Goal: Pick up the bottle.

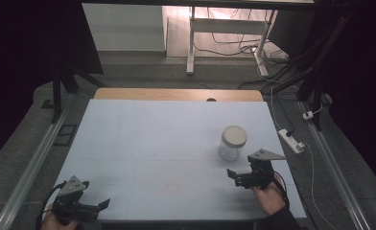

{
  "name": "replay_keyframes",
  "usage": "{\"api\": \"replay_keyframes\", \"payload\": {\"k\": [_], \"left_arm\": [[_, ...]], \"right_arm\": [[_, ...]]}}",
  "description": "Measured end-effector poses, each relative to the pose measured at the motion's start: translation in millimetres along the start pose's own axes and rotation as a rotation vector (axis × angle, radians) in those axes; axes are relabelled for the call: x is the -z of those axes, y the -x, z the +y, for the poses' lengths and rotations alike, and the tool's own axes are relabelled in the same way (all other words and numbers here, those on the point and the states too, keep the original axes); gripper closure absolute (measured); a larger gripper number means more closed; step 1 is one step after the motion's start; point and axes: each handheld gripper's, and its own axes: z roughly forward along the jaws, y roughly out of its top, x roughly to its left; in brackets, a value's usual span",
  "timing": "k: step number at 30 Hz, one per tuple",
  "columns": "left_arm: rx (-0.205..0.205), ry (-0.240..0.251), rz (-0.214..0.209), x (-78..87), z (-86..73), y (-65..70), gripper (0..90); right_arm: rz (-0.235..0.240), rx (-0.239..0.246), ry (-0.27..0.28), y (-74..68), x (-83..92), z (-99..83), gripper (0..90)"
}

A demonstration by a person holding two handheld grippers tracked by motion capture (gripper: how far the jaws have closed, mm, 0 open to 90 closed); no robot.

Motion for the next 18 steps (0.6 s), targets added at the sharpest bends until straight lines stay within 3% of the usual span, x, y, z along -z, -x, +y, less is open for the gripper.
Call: {"api": "replay_keyframes", "payload": {"k": [8,10,18], "left_arm": [[0.001,0.0,-0.005,-0.2,0.0,-0.4,0.0],[0.001,0.0,-0.006,-0.3,0.0,-0.5,0.0],[0.003,-0.003,-0.009,-0.7,0.1,-0.4,0.0]], "right_arm": [[-0.009,-0.017,-0.003,6.2,-8.7,9.7,0.0],[-0.032,-0.028,0.004,11.4,-11.8,12.8,0.0],[-0.065,-0.009,-0.003,19.4,-21.8,18.0,0.0]]}}
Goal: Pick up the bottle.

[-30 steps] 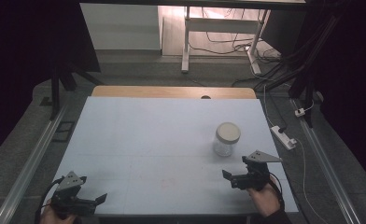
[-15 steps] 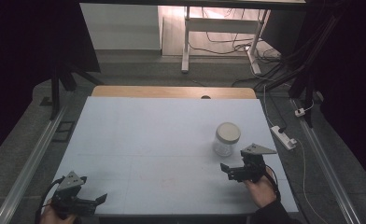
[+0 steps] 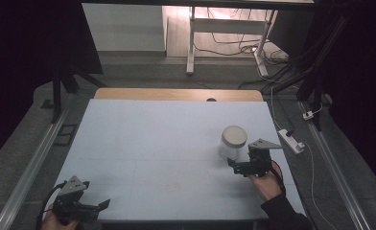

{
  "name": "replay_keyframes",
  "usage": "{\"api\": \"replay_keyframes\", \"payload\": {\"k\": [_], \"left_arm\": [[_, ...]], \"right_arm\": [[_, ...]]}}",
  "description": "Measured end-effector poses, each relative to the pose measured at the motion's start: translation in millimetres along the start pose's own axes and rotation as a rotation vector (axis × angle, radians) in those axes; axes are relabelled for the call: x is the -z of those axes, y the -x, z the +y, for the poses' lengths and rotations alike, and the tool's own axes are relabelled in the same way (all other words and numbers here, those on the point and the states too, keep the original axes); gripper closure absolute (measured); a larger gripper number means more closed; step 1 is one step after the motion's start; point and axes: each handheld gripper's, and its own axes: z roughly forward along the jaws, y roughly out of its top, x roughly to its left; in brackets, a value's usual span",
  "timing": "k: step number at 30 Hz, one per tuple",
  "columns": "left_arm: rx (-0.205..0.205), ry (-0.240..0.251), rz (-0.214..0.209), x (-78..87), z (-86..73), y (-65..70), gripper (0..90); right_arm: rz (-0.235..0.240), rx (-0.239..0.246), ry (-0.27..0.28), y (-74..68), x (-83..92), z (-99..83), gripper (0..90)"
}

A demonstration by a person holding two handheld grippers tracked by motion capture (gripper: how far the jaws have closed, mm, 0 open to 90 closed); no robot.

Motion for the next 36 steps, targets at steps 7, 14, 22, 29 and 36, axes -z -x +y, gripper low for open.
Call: {"api": "replay_keyframes", "payload": {"k": [7,14,22,29,36], "left_arm": [[0.001,0.001,-0.002,0.2,-0.1,-0.3,0.0],[0.004,0.001,-0.003,0.2,-0.1,-0.6,0.0],[0.005,0.001,-0.006,0.1,-0.2,-1.0,0.0],[0.006,0.001,-0.005,0.1,-0.2,-1.1,0.0],[0.006,0.0,-0.006,-0.1,-0.1,-1.2,0.0]], "right_arm": [[-0.009,-0.005,-0.021,5.3,-11.1,5.9,0.0],[-0.012,0.005,-0.033,7.2,-24.0,11.1,0.0],[-0.018,0.031,-0.035,9.2,-34.8,14.6,0.0],[-0.019,0.036,-0.023,13.6,-44.4,18.8,0.0],[-0.007,0.038,-0.01,14.8,-49.5,22.6,0.0]]}}
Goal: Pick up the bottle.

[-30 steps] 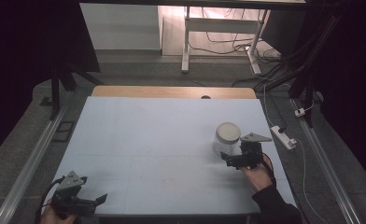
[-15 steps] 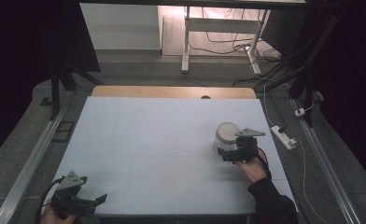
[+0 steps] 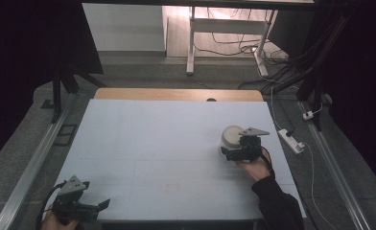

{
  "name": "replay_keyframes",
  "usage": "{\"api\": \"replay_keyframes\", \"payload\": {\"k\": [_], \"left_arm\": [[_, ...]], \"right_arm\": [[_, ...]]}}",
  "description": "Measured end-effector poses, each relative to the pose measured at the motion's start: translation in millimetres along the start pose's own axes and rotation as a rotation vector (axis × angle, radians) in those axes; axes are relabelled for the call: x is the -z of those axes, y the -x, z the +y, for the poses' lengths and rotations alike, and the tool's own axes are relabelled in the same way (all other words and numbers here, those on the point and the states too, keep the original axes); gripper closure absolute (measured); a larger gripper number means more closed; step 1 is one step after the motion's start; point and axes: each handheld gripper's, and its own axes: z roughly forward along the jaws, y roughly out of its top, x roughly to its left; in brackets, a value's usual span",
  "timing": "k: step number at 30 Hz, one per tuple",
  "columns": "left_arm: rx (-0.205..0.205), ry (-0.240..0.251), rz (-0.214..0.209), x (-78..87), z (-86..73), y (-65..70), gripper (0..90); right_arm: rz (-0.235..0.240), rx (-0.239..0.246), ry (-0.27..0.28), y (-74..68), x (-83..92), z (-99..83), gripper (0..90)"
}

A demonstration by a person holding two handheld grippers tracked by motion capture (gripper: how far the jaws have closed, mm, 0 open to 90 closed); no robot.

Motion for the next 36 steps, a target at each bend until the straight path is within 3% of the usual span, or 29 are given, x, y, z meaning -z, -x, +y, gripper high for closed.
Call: {"api": "replay_keyframes", "payload": {"k": [8,11,36], "left_arm": [[0.0,-0.002,-0.003,-0.2,0.1,-0.1,0.0],[0.0,-0.002,-0.003,-0.1,0.1,0.0,0.0],[-0.002,-0.003,-0.004,-0.2,0.2,0.4,0.0]], "right_arm": [[0.003,0.003,-0.007,0.1,-5.1,3.3,0.3],[0.014,0.016,-0.008,-0.9,-3.8,3.8,5.1],[0.012,0.042,-0.004,1.5,2.6,4.7,6.2]]}}
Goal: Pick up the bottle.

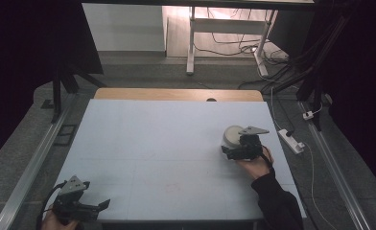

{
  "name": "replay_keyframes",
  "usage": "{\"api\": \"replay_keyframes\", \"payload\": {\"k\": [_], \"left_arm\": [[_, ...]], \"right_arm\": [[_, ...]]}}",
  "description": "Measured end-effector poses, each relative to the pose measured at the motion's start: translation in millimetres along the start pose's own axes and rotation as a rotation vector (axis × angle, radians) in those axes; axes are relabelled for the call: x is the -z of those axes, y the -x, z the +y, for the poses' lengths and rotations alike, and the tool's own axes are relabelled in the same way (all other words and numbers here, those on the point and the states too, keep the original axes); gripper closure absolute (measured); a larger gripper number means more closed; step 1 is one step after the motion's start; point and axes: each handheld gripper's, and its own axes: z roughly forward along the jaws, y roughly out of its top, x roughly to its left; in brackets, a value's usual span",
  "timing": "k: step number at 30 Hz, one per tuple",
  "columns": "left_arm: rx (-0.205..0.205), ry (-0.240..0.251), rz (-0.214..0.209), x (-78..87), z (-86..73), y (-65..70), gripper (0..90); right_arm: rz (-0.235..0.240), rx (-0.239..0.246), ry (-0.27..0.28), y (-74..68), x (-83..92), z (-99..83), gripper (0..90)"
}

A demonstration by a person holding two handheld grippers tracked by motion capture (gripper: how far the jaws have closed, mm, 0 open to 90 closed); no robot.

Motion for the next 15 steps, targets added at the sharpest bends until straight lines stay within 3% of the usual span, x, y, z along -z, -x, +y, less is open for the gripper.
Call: {"api": "replay_keyframes", "payload": {"k": [6,15], "left_arm": [[0.0,0.0,0.0,0.0,0.0,0.0,0.0],[0.0,0.001,-0.002,0.2,-0.1,-0.1,0.0]], "right_arm": [[0.026,0.008,0.008,-4.6,3.0,3.2,6.2],[0.079,0.063,0.023,-25.2,6.7,10.9,6.2]]}}
